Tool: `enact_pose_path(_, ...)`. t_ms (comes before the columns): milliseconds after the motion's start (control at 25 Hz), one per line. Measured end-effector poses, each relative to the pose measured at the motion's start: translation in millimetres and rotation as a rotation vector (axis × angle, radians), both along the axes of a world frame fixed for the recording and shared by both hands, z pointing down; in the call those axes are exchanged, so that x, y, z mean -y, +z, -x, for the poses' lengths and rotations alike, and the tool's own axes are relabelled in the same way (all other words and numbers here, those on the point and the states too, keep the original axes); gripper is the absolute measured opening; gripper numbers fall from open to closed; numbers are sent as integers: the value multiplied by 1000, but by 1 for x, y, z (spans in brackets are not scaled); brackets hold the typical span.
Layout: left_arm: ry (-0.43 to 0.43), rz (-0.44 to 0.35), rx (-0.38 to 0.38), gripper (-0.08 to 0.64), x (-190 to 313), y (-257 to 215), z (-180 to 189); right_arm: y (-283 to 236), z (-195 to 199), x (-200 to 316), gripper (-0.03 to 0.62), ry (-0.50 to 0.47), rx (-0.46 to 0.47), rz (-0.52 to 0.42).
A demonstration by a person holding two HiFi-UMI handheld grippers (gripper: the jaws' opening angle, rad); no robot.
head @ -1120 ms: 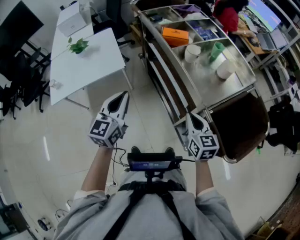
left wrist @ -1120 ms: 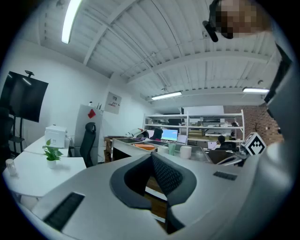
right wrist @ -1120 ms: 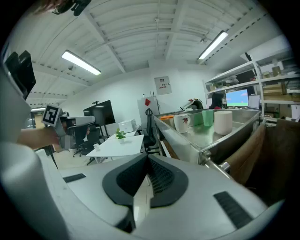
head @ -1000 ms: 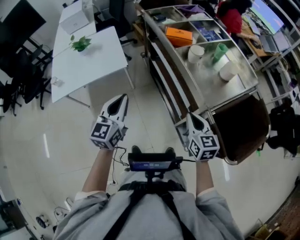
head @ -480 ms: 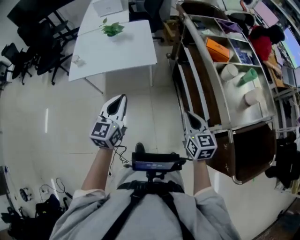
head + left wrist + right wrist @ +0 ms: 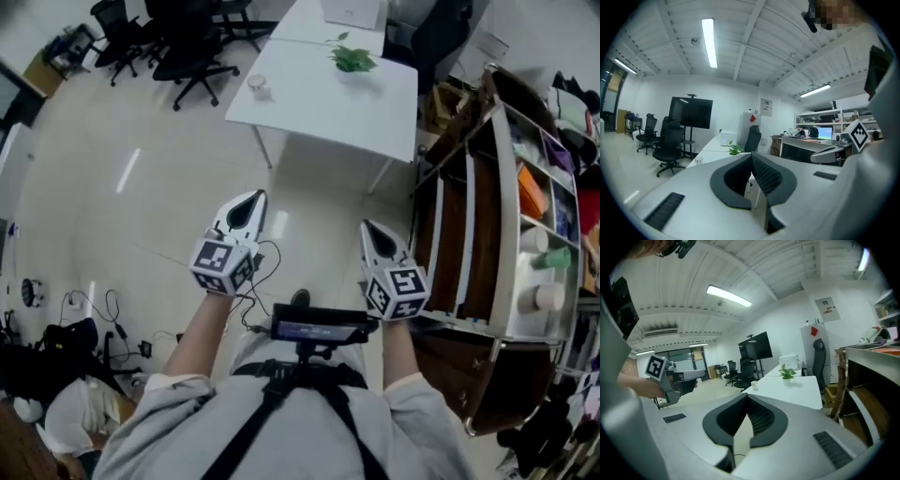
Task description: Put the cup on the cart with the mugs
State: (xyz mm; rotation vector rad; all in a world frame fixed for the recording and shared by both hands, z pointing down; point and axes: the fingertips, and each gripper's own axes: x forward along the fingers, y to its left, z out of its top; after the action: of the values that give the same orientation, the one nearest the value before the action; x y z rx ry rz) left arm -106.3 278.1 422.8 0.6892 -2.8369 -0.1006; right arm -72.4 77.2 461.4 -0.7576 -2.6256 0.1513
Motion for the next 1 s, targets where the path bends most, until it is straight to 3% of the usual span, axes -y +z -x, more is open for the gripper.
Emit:
enact_pose_path(200,-73,-19,15,0,-60,-6,-10,-5,10,-67,6,-95,4,-4)
enact_pose_path(520,-128,-42,-2,0,-97,11,22,-12,54,-105,6,-153,12,-45)
enact_pose_path(1000,-216,-57,-32,0,-83,21,154,-4,197,-107,6,-281,-23,-39)
